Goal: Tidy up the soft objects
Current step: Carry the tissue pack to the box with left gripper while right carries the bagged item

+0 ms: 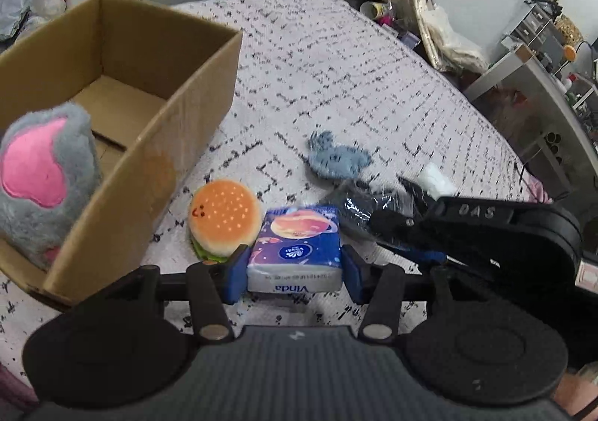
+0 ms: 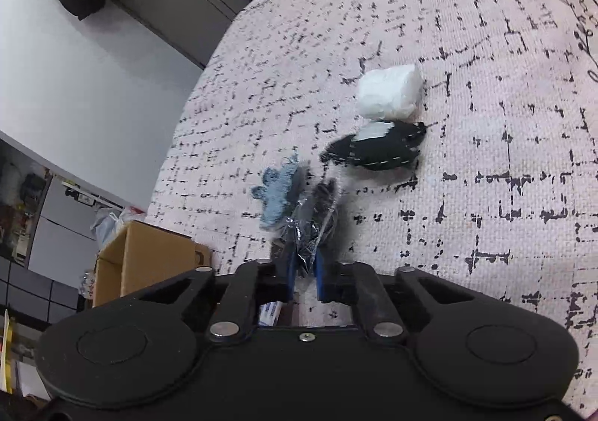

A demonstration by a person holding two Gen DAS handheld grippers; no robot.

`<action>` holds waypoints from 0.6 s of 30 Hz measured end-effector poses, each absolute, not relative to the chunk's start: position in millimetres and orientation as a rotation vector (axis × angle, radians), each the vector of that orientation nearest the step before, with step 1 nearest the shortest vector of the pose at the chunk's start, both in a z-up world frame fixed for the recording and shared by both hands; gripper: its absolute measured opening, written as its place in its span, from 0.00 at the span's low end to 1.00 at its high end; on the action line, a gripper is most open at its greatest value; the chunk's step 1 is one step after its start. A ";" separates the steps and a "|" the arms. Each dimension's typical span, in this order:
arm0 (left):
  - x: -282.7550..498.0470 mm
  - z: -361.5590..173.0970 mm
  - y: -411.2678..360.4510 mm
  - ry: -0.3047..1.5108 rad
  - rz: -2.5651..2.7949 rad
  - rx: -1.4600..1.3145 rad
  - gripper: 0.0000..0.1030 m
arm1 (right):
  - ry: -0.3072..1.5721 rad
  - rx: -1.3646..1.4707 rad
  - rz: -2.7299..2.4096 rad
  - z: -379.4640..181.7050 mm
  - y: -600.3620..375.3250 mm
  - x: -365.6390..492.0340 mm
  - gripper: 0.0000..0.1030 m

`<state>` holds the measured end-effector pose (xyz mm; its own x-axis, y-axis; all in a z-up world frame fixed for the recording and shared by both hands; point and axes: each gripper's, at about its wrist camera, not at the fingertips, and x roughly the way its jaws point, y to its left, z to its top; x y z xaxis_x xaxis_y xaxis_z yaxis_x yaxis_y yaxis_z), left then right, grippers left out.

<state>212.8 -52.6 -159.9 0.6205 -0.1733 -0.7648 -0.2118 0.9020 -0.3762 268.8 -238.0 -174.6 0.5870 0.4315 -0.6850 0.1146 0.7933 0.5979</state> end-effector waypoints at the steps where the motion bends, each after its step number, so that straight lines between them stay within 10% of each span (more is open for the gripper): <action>1: 211.8 -156.7 -51.8 0.903 0.021 -0.463 0.49 | 0.936 0.652 0.199 -171.5 -239.8 266.4 0.08; 18: 189.6 -102.2 -50.8 0.825 0.021 -0.450 0.49 | 0.819 0.736 0.237 -115.0 -263.7 224.4 0.06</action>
